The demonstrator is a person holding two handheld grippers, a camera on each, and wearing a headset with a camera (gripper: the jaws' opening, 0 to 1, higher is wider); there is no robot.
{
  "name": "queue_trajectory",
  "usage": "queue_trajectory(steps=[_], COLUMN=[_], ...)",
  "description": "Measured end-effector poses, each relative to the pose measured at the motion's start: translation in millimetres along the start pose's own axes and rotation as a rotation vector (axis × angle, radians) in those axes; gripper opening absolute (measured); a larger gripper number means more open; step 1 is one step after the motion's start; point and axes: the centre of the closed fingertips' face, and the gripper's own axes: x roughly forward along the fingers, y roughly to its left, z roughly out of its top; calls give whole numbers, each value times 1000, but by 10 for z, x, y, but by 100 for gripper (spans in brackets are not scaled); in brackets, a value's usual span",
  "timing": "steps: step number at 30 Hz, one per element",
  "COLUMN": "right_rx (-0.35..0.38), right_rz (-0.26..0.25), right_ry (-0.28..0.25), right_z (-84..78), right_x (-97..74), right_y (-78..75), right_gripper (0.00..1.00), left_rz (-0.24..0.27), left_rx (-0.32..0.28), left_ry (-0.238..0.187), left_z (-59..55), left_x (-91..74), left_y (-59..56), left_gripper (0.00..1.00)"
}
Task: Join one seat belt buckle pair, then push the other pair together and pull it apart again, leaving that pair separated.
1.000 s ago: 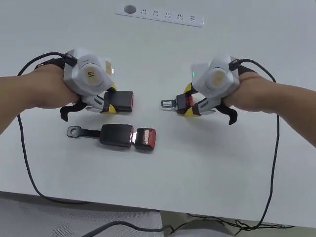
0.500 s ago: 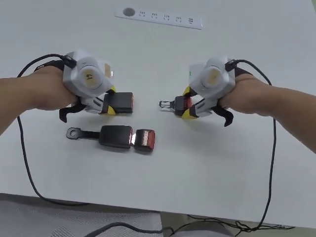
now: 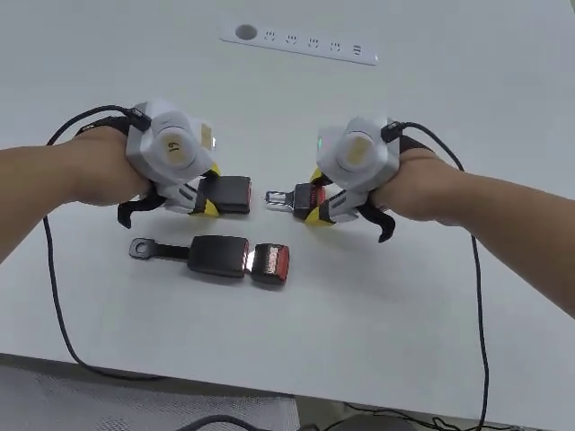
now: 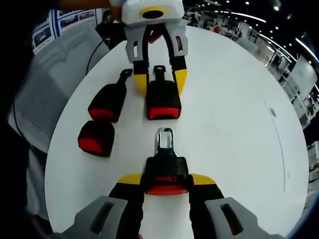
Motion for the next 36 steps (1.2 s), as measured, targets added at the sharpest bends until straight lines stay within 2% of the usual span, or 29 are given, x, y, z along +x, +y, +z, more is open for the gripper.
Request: queue_trajectory(steps=[7, 12, 14, 16, 19, 21, 25, 28, 30, 36], right_rx=[16, 21, 16, 7, -7, 12, 49, 40, 35, 27], right_rz=[-13, -18, -13, -1, -9, -8, -12, -19, -25, -33], right_ry=[-13, -11, -15, -22, -21, -36, -25, -21, -22, -20], right_z=[147, 119, 163, 206, 231, 261, 253, 249, 274, 288], right_x=[74, 136, 66, 84, 123, 138, 135, 178, 141, 209], right_y=[11, -23, 30, 74, 80, 66, 80, 62, 81, 47], right_gripper=[31, 31, 31, 31, 31, 31, 31, 30, 30, 29], left_rz=[-6, -8, -11, -15, -19, -20, -25, -37, -44, -44], left_rx=[7, 3, 8, 11, 21, 18, 6, 1, 3, -17], left_ry=[13, 16, 18, 21, 22, 14, 4, 12, 16, -1], left_z=[-4, 12, 9, 5, 5, 9, -6, -5, 5, 22], left_x=[13, 1, 4, 8, 12, 16, 22, 32, 29, 10], left_y=[-3, -30, -30, -29, -31, -30, -17, -13, -25, -45], left_gripper=[33, 33, 33, 33, 33, 33, 33, 32, 32, 32])
